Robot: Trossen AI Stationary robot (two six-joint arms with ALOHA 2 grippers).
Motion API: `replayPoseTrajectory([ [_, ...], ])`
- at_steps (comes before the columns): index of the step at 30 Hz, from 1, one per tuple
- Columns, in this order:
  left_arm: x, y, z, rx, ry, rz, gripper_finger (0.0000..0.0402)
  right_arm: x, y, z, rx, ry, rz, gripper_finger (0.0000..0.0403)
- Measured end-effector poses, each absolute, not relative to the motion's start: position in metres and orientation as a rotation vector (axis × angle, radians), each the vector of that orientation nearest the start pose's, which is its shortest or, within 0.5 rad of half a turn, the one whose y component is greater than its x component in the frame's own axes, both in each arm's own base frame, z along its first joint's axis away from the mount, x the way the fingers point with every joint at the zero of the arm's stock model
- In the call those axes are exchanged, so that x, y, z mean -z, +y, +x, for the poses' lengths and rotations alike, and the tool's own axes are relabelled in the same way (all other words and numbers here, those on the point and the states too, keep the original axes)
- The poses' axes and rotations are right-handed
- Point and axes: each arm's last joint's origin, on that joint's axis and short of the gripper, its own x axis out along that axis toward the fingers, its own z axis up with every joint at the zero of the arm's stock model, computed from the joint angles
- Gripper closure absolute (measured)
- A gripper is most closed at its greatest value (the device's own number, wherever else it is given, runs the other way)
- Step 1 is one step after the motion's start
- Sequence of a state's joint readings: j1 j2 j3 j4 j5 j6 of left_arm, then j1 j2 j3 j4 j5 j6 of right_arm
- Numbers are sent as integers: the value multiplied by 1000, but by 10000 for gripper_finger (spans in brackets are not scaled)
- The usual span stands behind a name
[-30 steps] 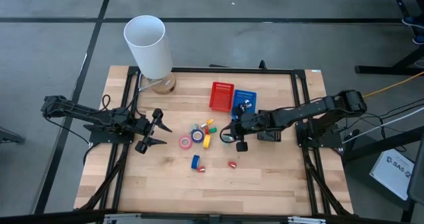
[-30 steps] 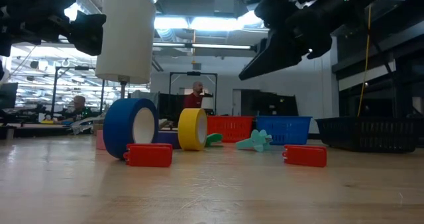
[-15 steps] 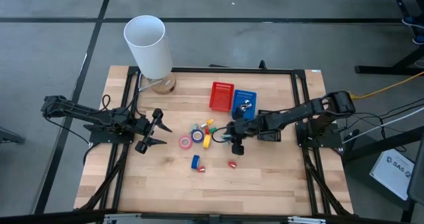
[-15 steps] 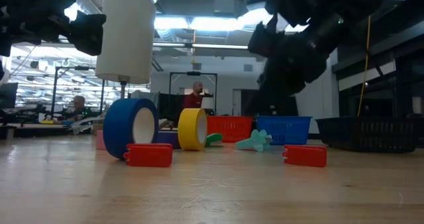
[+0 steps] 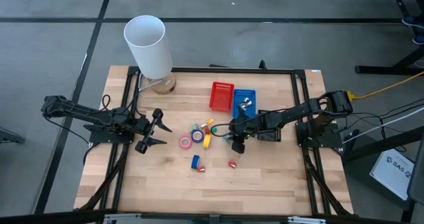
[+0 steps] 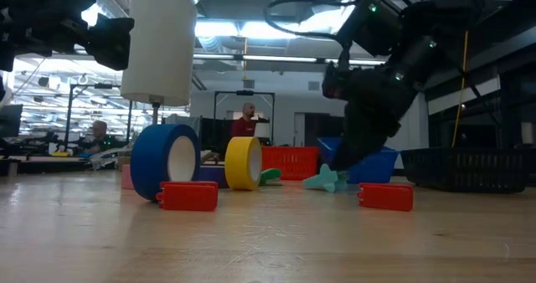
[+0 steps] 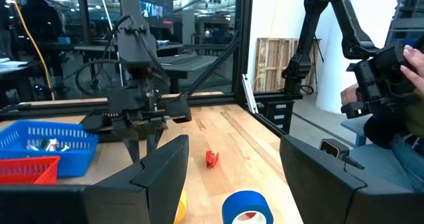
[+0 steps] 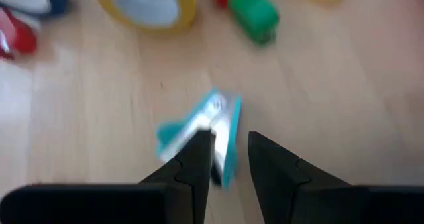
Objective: Pick and place Stapler, Stapler remover, tape
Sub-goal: Put the light blue staple remover into the blue bin
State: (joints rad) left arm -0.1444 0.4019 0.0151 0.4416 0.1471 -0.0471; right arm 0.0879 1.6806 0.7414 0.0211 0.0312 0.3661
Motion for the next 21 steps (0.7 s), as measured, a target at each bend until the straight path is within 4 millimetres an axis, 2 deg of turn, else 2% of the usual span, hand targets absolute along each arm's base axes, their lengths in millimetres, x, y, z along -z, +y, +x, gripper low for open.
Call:
replayPoseTrajectory([
  [8,-175,-22,121,293,-49,-47,166,-125,25,298,126,916,308,306],
  [15,-175,-22,121,292,-48,-47,167,-126,26,299,113,915,304,392],
  [21,-175,-22,121,293,-48,-47,166,-139,26,306,85,880,264,397],
])
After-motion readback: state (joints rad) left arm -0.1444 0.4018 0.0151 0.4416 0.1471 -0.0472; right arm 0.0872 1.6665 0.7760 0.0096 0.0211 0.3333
